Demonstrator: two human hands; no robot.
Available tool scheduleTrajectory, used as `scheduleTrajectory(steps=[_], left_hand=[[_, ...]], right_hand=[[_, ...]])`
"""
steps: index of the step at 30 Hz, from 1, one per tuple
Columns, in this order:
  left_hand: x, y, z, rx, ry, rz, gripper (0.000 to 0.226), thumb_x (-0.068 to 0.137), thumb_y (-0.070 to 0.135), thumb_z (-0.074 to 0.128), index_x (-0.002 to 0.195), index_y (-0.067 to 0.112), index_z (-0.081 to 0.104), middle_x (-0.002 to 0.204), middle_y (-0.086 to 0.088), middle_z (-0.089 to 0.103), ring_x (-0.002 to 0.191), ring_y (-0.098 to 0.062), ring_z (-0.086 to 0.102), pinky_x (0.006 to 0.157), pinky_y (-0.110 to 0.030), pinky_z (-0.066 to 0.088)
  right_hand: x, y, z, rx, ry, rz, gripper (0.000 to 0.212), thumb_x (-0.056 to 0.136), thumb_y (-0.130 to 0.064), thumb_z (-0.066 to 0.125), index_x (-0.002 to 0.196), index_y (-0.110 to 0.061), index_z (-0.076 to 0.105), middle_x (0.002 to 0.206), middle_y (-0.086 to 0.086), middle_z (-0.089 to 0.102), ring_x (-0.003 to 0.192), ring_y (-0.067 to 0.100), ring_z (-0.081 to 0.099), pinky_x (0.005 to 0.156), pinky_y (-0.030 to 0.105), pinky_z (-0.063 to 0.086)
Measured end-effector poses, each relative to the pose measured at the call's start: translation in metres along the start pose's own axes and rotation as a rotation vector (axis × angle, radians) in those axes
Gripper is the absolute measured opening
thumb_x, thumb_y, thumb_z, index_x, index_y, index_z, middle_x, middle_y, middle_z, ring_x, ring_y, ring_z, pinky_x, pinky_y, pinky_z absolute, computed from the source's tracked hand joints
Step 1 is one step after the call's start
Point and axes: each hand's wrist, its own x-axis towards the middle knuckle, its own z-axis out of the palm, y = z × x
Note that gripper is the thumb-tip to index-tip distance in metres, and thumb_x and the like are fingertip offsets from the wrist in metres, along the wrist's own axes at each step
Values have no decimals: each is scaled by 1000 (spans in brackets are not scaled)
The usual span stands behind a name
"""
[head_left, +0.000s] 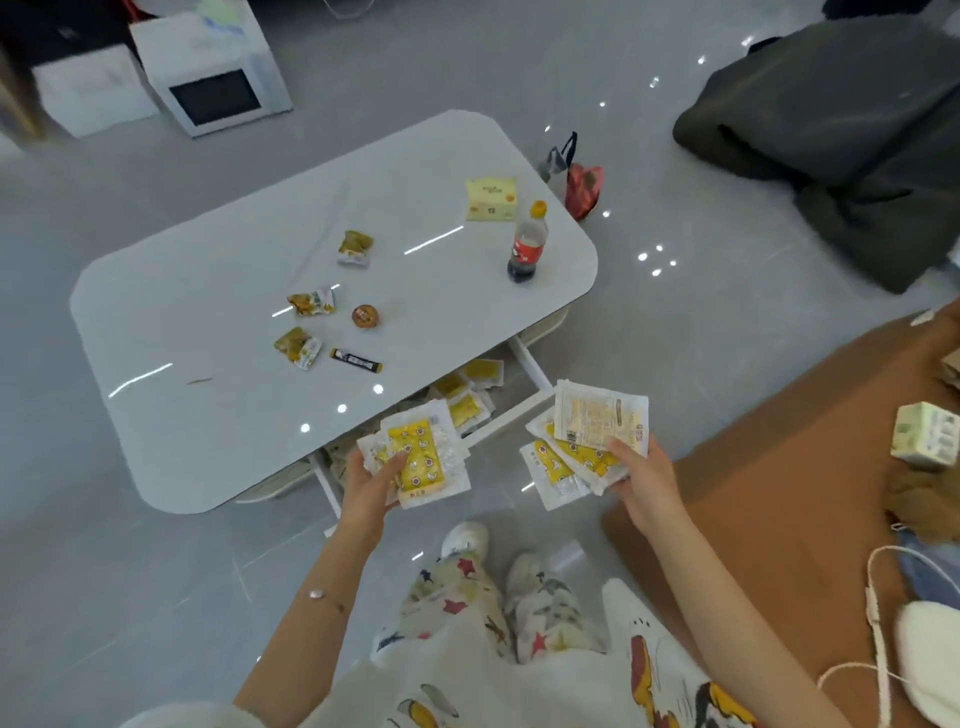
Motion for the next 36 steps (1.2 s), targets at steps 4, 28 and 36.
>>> scheduleTrajectory(steps=[4, 28, 36], left_hand=[[44, -19, 6, -75, 76, -76, 55, 89, 13, 65, 136, 20, 38, 125, -6, 62, 105, -27, 65, 90, -53, 52], [364, -207, 51, 363, 561, 114, 64, 86, 33, 70, 138, 14, 39, 141, -3, 48, 133, -19, 42, 110, -40, 37], [321, -159, 45, 641, 631, 155, 51, 90, 41, 60, 136, 26, 44, 140, 2, 47, 126, -18, 46, 85, -29, 38]], right_hand=[[81, 6, 32, -55, -16, 101, 37, 89, -1, 59, 125, -8, 55, 117, 14, 65, 99, 28, 66, 77, 43, 56], [482, 207, 145, -353, -154, 422, 38, 85, 6, 61, 121, -2, 50, 119, 19, 62, 88, 28, 66, 58, 34, 57], [427, 166, 156, -869, -196, -7, 43, 87, -5, 61, 129, -13, 51, 118, -3, 58, 112, 16, 55, 84, 26, 43]])
